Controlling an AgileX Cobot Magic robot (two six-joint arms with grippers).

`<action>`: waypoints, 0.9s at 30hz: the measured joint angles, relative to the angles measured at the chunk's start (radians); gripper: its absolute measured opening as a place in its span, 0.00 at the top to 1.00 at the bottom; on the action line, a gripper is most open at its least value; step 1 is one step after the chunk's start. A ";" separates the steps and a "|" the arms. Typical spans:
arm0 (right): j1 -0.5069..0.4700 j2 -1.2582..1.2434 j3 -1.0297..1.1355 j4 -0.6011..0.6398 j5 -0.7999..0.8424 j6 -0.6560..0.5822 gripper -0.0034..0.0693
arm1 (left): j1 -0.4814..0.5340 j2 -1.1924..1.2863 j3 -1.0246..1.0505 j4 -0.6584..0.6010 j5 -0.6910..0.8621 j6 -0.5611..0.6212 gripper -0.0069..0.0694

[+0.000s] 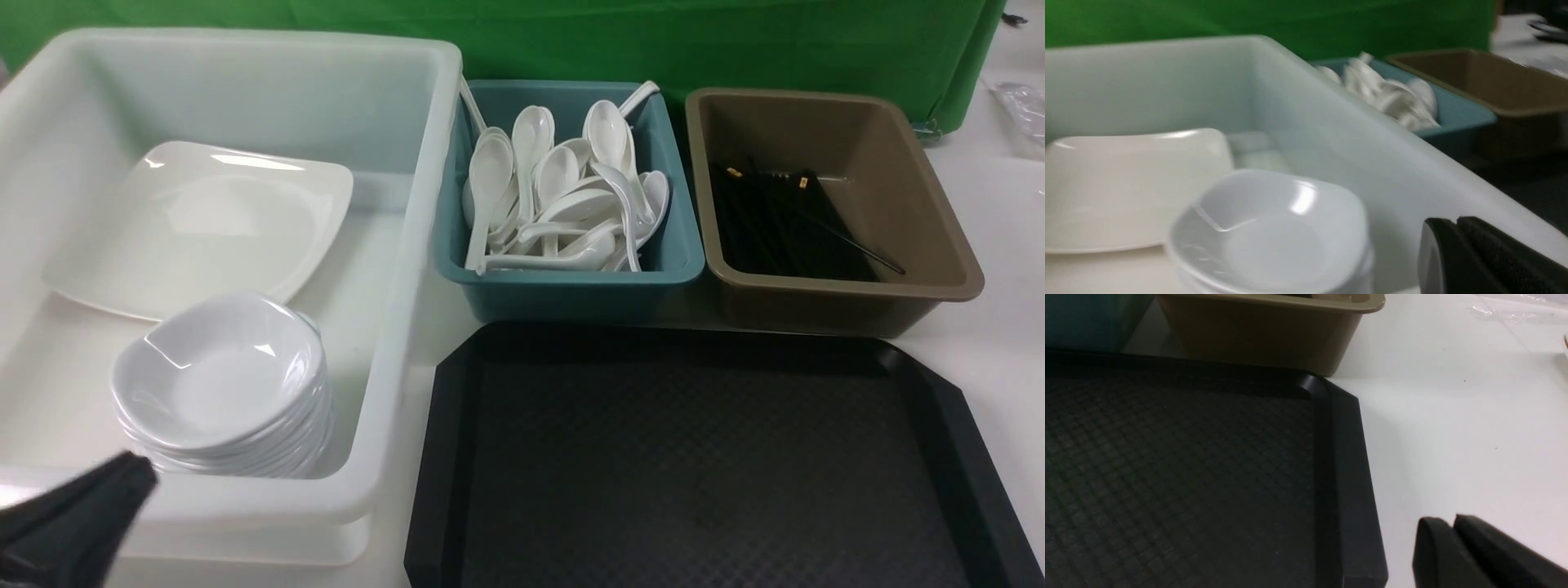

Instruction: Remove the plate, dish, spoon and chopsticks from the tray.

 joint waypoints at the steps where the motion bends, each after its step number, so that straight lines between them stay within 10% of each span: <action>1: 0.000 0.000 0.000 0.000 0.000 0.000 0.82 | 0.079 -0.049 0.011 -0.001 0.004 -0.013 0.89; 9: 0.000 -0.001 0.000 0.000 -0.003 0.000 0.79 | 0.407 -0.208 0.050 0.000 0.280 -0.072 0.89; 27: 0.000 -0.001 0.000 0.000 -0.003 0.000 0.71 | 0.421 -0.208 0.050 0.029 0.340 -0.085 0.89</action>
